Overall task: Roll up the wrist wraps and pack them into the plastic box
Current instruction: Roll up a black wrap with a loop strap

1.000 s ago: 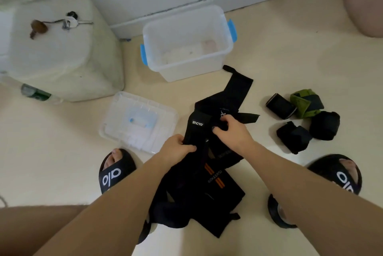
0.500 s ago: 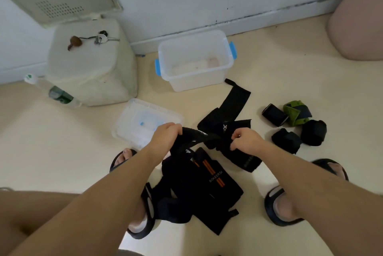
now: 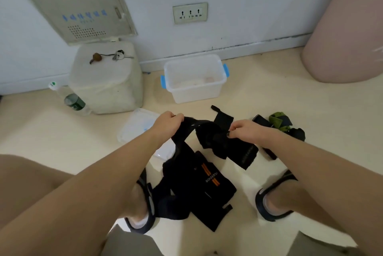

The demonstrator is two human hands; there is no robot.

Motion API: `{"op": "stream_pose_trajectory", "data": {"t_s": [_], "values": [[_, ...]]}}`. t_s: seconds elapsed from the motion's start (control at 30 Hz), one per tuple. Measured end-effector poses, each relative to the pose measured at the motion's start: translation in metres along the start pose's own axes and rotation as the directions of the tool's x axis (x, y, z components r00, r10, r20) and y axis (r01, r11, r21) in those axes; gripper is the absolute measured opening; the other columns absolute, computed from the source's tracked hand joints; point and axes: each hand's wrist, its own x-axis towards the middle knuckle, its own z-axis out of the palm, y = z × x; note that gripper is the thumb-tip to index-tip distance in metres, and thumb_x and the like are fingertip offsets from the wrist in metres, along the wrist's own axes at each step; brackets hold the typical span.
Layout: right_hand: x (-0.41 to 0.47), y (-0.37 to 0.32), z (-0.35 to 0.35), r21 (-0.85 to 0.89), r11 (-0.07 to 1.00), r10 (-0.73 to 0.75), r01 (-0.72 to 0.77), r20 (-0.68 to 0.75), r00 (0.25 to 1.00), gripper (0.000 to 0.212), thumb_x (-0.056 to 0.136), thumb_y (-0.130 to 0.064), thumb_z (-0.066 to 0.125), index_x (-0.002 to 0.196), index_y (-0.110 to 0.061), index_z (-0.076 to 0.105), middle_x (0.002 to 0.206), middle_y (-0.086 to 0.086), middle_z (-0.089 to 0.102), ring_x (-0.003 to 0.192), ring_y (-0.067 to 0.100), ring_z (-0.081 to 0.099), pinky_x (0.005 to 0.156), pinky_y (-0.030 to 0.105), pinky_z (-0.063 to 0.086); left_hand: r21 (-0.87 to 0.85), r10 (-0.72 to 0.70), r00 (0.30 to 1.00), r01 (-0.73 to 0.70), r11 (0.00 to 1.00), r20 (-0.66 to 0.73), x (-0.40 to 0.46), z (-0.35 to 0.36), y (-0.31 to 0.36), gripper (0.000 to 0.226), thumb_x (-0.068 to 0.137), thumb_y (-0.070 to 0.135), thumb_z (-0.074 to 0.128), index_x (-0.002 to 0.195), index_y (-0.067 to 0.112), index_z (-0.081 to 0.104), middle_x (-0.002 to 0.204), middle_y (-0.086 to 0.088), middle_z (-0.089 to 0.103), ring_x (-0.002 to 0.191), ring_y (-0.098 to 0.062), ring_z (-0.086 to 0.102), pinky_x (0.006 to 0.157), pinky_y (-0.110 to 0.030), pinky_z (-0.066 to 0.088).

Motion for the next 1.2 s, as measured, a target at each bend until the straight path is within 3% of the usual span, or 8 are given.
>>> {"op": "stream_pose_trajectory", "data": {"t_s": [0.17, 0.27, 0.43, 0.57, 0.77, 0.9, 1.07, 1.2], "values": [[-0.018, -0.012, -0.011, -0.326, 0.944, -0.063, 0.047, -0.040, 0.997, 0.012, 0.099, -0.019, 0.059, 0.088, -0.015, 0.061, 0.092, 0.000, 0.053, 0.090, 0.022, 0.055, 0.063, 0.025, 0.041, 0.244, 0.125, 0.992, -0.122, 0.962, 0.004, -0.010, -0.008, -0.001, 0.022, 0.099, 0.033, 0.052, 0.105, 0.011, 0.054, 0.094, -0.001, 0.058, 0.079, -0.012, 0.052, 0.061, -0.027, 0.037], [-0.026, -0.020, -0.019, -0.415, 0.907, -0.123, 0.072, -0.095, 0.988, 0.012, 0.099, -0.016, 0.056, 0.087, -0.014, 0.058, 0.089, -0.001, 0.048, 0.090, 0.024, 0.051, 0.061, 0.026, 0.036, 0.389, 0.194, 0.981, -0.174, 0.905, -0.012, -0.015, -0.012, 0.002, 0.022, 0.100, 0.033, 0.052, 0.106, 0.012, 0.050, 0.092, -0.002, 0.057, 0.085, -0.018, 0.055, 0.059, -0.028, 0.036], [-0.033, -0.033, -0.035, -0.389, 0.919, -0.108, 0.066, -0.087, 0.990, 0.019, 0.099, -0.019, 0.057, 0.080, -0.021, 0.055, 0.086, -0.004, 0.053, 0.090, 0.021, 0.051, 0.062, 0.025, 0.036, 0.483, 0.238, 0.969, -0.177, 0.858, -0.068, -0.019, -0.023, 0.012, 0.027, 0.100, 0.034, 0.049, 0.108, 0.009, 0.052, 0.098, -0.007, 0.061, 0.087, -0.025, 0.057, 0.063, -0.034, 0.039], [-0.032, -0.043, -0.041, -0.368, 0.928, -0.145, 0.060, -0.207, 0.967, 0.022, 0.099, -0.018, 0.054, 0.078, -0.023, 0.053, 0.086, -0.005, 0.055, 0.090, 0.022, 0.054, 0.069, 0.030, 0.040, 0.574, 0.386, 0.916, -0.258, 0.777, -0.110, -0.024, -0.033, 0.028, 0.022, 0.099, 0.029, 0.049, 0.103, 0.007, 0.051, 0.087, -0.007, 0.058, 0.073, -0.021, 0.050, 0.056, -0.033, 0.033], [-0.026, -0.035, -0.017, -0.346, 0.937, -0.178, 0.043, -0.369, 0.912, 0.015, 0.102, -0.020, 0.045, 0.099, -0.013, 0.058, 0.094, 0.004, 0.061, 0.088, 0.028, 0.058, 0.073, 0.035, 0.047, 0.690, 0.469, 0.876, -0.270, 0.671, -0.113, -0.026, -0.040, 0.026, 0.018, 0.102, 0.026, 0.046, 0.104, 0.008, 0.049, 0.079, -0.002, 0.050, 0.073, -0.025, 0.050, 0.054, -0.033, 0.028], [-0.020, -0.027, -0.004, -0.312, 0.947, -0.180, 0.071, -0.337, 0.924, 0.015, 0.104, -0.019, 0.047, 0.101, -0.010, 0.058, 0.087, 0.002, 0.057, 0.082, 0.026, 0.056, 0.068, 0.033, 0.043, 0.684, 0.396, 0.913, -0.224, 0.694, -0.102, -0.020, -0.034, 0.006, 0.017, 0.101, 0.027, 0.047, 0.103, 0.010, 0.049, 0.077, 0.001, 0.048, 0.076, -0.025, 0.052, 0.061, -0.035, 0.035], [-0.010, -0.004, 0.002, -0.355, 0.932, -0.139, 0.068, -0.178, 0.974, 0.019, 0.101, -0.016, 0.055, 0.082, -0.016, 0.055, 0.086, 0.002, 0.057, 0.087, 0.027, 0.056, 0.069, 0.032, 0.042, 0.702, 0.234, 0.968, -0.228, 0.675, 0.089, -0.013, -0.029, -0.011, 0.021, 0.102, 0.036, 0.049, 0.102, 0.015, 0.050, 0.090, -0.001, 0.055, 0.086, -0.023, 0.055, 0.066, -0.034, 0.039], [-0.004, 0.000, 0.007, -0.382, 0.922, -0.168, 0.065, -0.242, 0.956, 0.016, 0.102, -0.018, 0.051, 0.087, -0.014, 0.055, 0.093, 0.008, 0.062, 0.087, 0.030, 0.059, 0.071, 0.036, 0.047, 0.760, 0.386, 0.922, -0.249, 0.600, -0.003, -0.011, -0.021, -0.014, 0.020, 0.106, 0.031, 0.043, 0.103, 0.011, 0.046, 0.086, -0.004, 0.056, 0.079, -0.025, 0.053, 0.063, -0.036, 0.037]]}}
